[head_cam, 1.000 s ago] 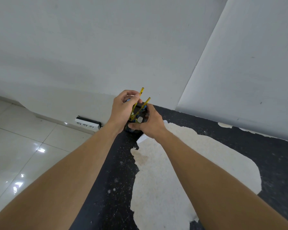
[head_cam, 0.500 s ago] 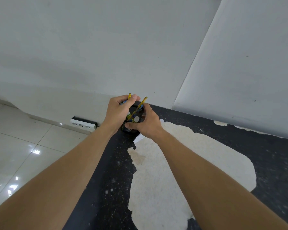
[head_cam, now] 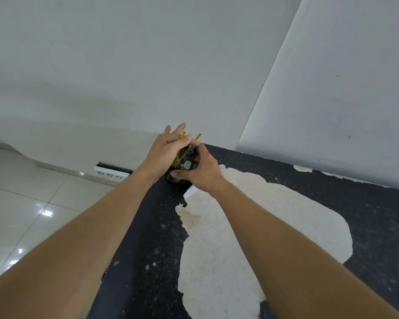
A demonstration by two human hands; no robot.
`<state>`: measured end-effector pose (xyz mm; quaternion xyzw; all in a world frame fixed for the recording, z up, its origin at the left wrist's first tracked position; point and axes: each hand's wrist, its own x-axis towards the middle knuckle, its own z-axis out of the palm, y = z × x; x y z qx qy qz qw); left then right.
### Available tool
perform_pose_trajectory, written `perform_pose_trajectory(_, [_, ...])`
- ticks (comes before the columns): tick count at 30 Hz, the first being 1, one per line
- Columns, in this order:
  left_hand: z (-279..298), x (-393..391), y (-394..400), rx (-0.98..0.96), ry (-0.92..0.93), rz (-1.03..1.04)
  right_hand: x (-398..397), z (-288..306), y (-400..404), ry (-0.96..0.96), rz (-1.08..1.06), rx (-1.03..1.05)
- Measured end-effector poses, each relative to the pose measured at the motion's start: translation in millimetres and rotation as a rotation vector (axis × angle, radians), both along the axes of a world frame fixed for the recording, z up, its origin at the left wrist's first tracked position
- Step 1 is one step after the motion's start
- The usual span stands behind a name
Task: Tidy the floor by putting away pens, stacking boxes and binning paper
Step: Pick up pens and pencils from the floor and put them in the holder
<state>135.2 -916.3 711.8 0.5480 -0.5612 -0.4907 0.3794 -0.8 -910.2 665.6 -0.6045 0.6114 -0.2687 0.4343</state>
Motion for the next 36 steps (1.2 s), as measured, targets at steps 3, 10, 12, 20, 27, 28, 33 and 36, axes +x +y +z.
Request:
perform_pose_trajectory(3, [4, 2, -3, 0.007, -0.052, -0.069, -1, 0, -1, -0.004, -0.002, 0.005])
perform_pose_trajectory(10, [5, 2, -9, 0.049, 0.0, -0.127, 2, -4, -2, -0.018, -0.016, 0.026])
perform_pose_trajectory(12, [6, 3, -9, 0.045, 0.022, -0.094, 4, -5, -3, -0.003, -0.019, 0.031])
perform_pose_trajectory(20, [-8, 9, -4, 0.007, 0.051, -0.048, 1, -5, -3, -0.011, -0.004, 0.008])
perform_pose_trajectory(27, [-17, 16, -7, 0.02, 0.066, -0.04, 0, -3, -1, 0.015, -0.002, -0.004])
perform_pose_trajectory(28, [-16, 17, -9, -0.003, 0.044, -0.053, 0, -2, -1, 0.02, 0.004, -0.011])
perform_pose_trajectory(33, [-4, 12, -18, -0.03, -0.005, -0.139, 1, 3, 4, 0.09, 0.037, -0.026])
perform_pose_trajectory(36, [-3, 13, -16, -0.07, 0.005, -0.076, 0, 12, 3, 0.178, 0.091, -0.02])
